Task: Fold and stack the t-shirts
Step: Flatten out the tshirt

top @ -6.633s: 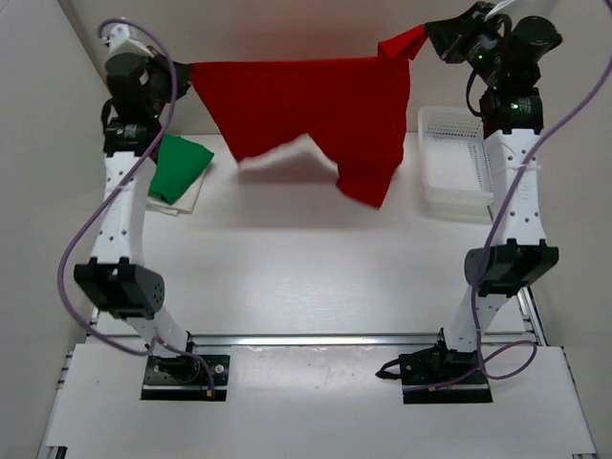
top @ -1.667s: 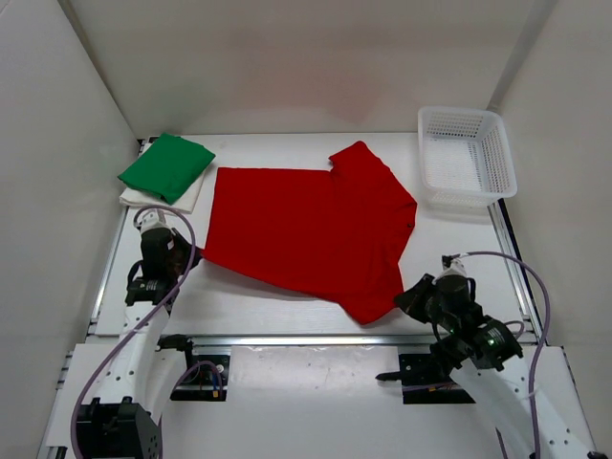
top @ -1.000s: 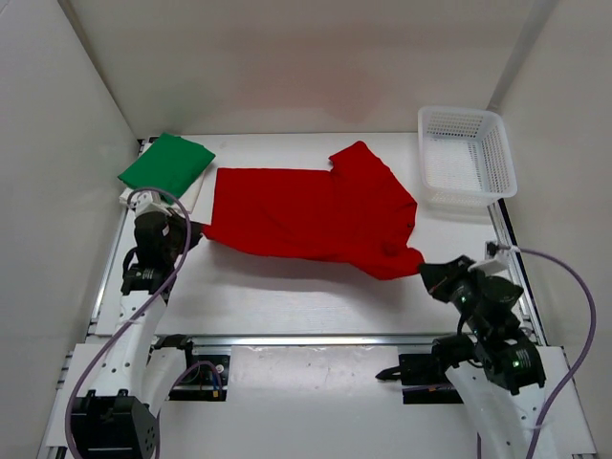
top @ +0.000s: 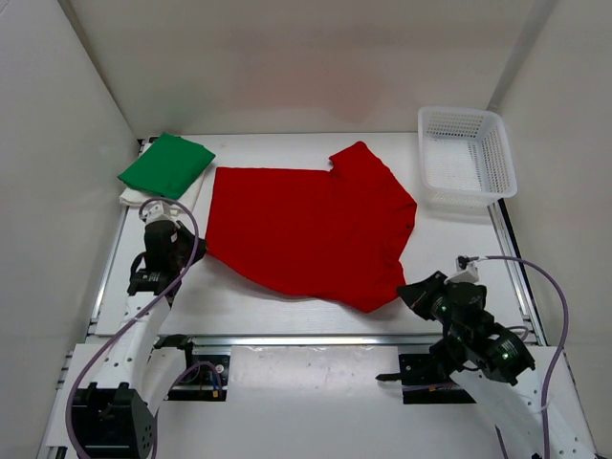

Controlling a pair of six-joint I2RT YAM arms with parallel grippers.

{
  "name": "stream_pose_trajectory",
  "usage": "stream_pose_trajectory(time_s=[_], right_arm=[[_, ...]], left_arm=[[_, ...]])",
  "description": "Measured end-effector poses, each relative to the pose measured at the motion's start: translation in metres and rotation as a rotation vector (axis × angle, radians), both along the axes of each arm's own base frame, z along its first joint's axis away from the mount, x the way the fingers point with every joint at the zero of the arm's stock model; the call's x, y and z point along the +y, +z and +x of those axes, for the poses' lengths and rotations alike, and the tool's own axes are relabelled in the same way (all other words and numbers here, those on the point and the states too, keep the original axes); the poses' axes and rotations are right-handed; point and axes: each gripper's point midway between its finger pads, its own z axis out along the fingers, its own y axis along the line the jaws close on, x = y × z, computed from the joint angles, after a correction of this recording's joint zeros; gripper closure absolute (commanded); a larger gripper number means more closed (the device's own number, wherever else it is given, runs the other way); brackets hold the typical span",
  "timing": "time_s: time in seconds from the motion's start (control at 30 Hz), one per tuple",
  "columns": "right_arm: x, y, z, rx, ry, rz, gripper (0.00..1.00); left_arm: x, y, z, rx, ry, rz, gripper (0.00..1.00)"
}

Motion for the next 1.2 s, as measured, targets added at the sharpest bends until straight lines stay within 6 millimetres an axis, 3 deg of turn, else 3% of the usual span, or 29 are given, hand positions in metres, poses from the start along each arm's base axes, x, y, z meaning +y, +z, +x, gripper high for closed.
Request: stream_pose_trajectory(time_s=[0.13, 0.27, 0.37, 0.5, 0.57, 0.6, 0.67, 0.8, 0.9, 0.97, 1.0, 1.07, 1.2], right_arm=[[-0.007, -0.025, -0.001, 0.124, -0.030, -0.066, 1.00], [-0.008, -0.030, 0.007, 0.125, -0.044, -0.059, 1.00], [0.002, -0.062, 0.016, 0.206, 0.000, -0.065, 1.00], [0.011, -0.101, 0.001, 0.318, 0.071, -0.089, 0.98], [0.015, -0.102, -0.008, 0.307, 0.099, -0.090, 0.67], [0.017, -0.097, -0.010, 0.286, 0.114, -0.092, 0.62], [0.018, -0.079, -0.013, 0.239, 0.129, -0.097, 0.28], [0.016, -0.031, 0.004, 0.149, 0.139, -0.194, 0.54], [0.014, -0.021, 0.034, 0.126, 0.129, -0.302, 0.63], [0.005, -0.034, 0.057, 0.161, 0.103, -0.388, 0.57], [-0.001, -0.039, 0.066, 0.177, 0.087, -0.419, 0.48], [-0.016, -0.056, 0.085, 0.215, 0.062, -0.496, 0.46], [-0.032, -0.079, 0.102, 0.274, 0.068, -0.581, 0.41]], left_arm=[[0.000, -0.004, 0.000, 0.014, 0.002, -0.003, 1.00], [-0.001, -0.002, 0.002, 0.003, 0.000, -0.005, 1.00], [-0.001, -0.002, 0.002, 0.000, -0.001, -0.004, 1.00], [-0.001, -0.001, 0.002, -0.005, -0.002, -0.002, 1.00], [0.000, 0.001, 0.002, -0.013, -0.002, -0.002, 1.00], [-0.001, 0.001, 0.002, -0.016, -0.002, -0.002, 1.00], [-0.001, 0.000, 0.003, -0.021, -0.001, -0.005, 0.99], [-0.002, -0.005, 0.002, -0.014, -0.004, -0.008, 0.99], [-0.004, -0.006, 0.003, -0.012, -0.011, -0.010, 0.98], [-0.008, -0.006, 0.003, -0.013, -0.024, -0.013, 0.98], [-0.011, -0.006, 0.003, -0.014, -0.031, -0.014, 0.98], [-0.017, -0.006, 0.004, -0.018, -0.052, -0.014, 0.98], [-0.026, -0.005, 0.006, -0.024, -0.081, -0.016, 0.97]])
